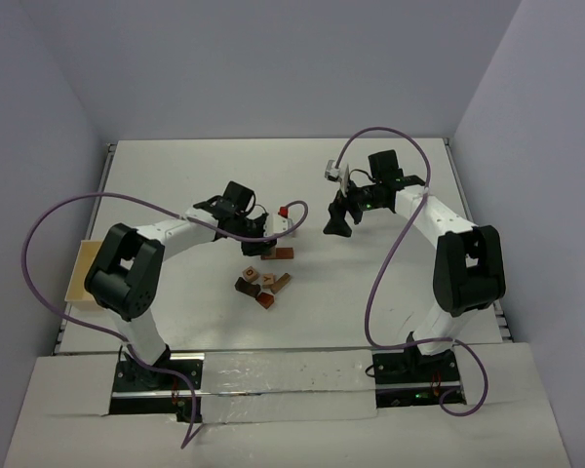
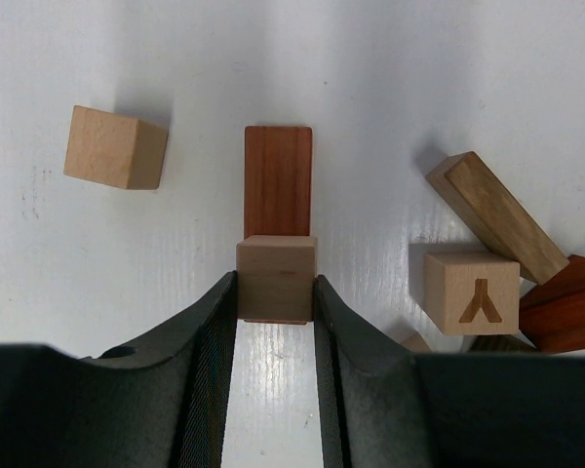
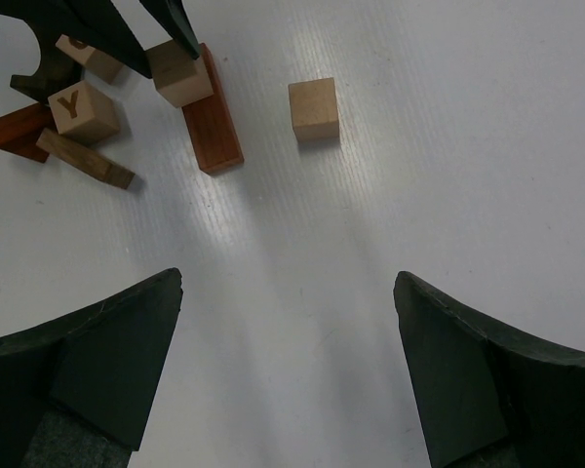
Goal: Build the wood block tower
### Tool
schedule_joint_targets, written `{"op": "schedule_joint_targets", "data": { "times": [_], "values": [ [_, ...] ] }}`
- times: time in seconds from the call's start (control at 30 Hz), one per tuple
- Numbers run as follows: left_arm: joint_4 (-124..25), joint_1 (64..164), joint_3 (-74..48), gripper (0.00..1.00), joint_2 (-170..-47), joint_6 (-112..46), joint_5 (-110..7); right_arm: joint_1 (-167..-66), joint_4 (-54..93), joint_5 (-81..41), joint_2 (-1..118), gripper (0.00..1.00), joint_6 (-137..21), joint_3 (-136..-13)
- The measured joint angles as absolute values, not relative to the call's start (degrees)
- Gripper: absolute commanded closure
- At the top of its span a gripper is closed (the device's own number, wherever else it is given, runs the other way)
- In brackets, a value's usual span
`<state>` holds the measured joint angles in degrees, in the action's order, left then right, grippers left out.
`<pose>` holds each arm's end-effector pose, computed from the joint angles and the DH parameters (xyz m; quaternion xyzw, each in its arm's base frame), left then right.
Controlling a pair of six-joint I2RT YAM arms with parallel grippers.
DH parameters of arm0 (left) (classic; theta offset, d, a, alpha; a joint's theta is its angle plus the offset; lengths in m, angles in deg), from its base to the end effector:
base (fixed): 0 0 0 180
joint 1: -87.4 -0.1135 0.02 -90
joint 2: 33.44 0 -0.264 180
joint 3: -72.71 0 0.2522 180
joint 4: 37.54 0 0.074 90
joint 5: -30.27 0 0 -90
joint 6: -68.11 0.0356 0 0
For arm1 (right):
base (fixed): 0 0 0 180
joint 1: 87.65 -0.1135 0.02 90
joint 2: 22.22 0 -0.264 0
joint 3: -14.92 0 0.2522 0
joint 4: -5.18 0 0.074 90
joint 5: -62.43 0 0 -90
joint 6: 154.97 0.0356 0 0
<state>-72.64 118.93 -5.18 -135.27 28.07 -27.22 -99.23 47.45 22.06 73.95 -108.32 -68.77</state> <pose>0.2953 -0.2036 0.1804 0.6605 0.6522 -0.2252 0.2961 0.3381 0.0970 0.2422 -0.5117 0.7090 0.3095 0.3738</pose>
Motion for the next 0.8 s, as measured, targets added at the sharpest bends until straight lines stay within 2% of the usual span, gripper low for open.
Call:
{"op": "schedule_joint_targets", "data": {
  "times": [0.47,0.6,0.8],
  "values": [
    [-71.09,118.98,-4.45,0.73,-134.91,27.98,-28.25,-99.23,47.94,22.41,74.37,0.04,-108.32,-68.93],
    [-71.11,119.0,-4.45,0.69,-134.91,28.0,-28.27,-99.23,48.3,22.67,74.4,0.04,-108.32,-68.93],
    [-71.09,119.08,-4.45,0.51,-134.91,28.12,-28.41,-99.23,48.63,22.69,74.4,0.04,-108.74,-68.93]
  ]
}}
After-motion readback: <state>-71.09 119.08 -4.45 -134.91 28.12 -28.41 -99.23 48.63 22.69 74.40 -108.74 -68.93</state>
